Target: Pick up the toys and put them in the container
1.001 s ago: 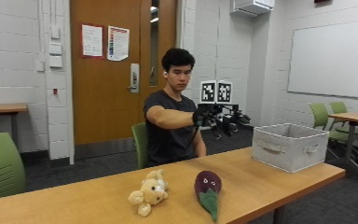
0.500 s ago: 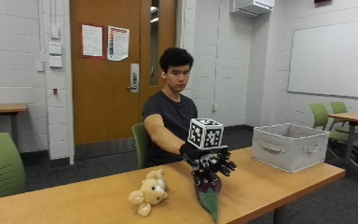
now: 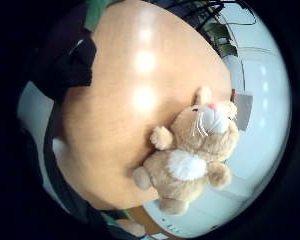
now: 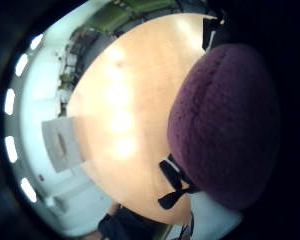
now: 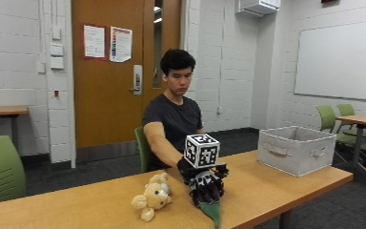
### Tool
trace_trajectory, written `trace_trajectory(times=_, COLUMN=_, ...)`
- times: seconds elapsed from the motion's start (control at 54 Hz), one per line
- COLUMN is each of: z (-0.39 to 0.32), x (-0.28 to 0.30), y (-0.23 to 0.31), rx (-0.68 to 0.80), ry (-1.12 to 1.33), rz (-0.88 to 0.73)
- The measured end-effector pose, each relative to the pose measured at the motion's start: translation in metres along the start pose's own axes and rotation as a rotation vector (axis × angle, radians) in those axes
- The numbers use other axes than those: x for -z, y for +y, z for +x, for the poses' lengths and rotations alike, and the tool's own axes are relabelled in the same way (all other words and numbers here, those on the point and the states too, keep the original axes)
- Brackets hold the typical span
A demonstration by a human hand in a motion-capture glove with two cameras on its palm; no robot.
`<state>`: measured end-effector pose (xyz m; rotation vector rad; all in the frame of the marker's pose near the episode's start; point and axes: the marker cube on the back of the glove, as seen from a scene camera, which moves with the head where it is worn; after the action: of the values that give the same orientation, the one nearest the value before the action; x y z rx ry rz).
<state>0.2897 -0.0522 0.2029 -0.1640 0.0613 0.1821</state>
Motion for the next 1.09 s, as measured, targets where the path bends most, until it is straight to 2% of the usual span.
trace_trajectory(times=0.278, z=0.002, x=0.015, y=-0.003, rx=-0.091, ry=0.154, rz=0.141)
trace_trajectory(times=0.574, z=-0.030, x=0.047, y=0.008, rx=-0.041, ry=0.000, rz=0.117)
trace_trajectory(times=0.797, z=-0.074, x=0.120, y=0.021, rx=-0.004, ry=-0.057, rz=0.136)
trace_trajectory(times=1.093, z=-0.220, x=0.254, y=0.062, rx=0.230, ry=-0.099, rz=0.284)
